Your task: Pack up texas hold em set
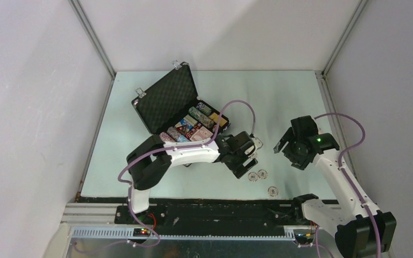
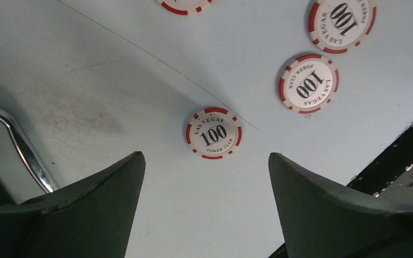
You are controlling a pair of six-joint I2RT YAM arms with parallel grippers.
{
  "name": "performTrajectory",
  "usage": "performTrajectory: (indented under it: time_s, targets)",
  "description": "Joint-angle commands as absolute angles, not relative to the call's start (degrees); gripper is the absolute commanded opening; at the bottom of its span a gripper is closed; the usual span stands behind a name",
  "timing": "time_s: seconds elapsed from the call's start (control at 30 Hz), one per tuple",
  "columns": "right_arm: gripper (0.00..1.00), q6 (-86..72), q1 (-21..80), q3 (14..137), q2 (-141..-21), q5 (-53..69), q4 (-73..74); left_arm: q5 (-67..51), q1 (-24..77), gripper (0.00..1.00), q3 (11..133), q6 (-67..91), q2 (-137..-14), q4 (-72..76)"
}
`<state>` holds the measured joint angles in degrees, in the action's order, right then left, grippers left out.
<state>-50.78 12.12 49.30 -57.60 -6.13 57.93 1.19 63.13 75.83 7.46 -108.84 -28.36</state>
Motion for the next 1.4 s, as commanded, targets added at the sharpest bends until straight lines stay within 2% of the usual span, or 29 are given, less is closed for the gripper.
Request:
performTrajectory:
  time_s: [0.0,0.2,0.4,0.53,0.7,0.97,1.13,1.37]
  targets:
    - [0.81,-50.96,11.60,48.80,-56.45,-7.71,58.71,1.55,63.46,0.91,78.70,6.10,-110.63,-30.51]
    - [0.80,-51.09,11.50,48.76,-57.08,-7.42,58.21,1.42,63.90,0.88,80.27,5.28,-112.92,-31.35]
    - [0.78,-51.07,11.43,48.65,-57.91,-6.77,58.26,1.91,64.78,0.80,82.62,4.07,-115.57,-32.76]
    - [0.77,-51.24,11.44,48.21,-57.41,-6.49,58.07,1.54,65.24,0.72,85.59,3.22,-118.42,-35.17]
    - [0.77,-51.33,11.39,47.90,-57.14,-6.25,58.00,2.19,65.30,0.56,86.73,3.57,-119.57,-37.59]
    - [0.77,-51.33,11.14,47.04,-57.41,-5.26,57.17,5.61,65.30,0.42,86.22,4.69,-119.64,-39.84]
    - [0.76,-48.70,10.62,44.69,-58.77,3.55,52.59,6.10,65.18,0.33,85.69,4.92,-117.18,-38.90]
    - [0.75,-43.37,9.81,41.88,-62.88,18.35,44.57,0.74,61.84,0.32,81.97,7.80,-108.62,-32.13]
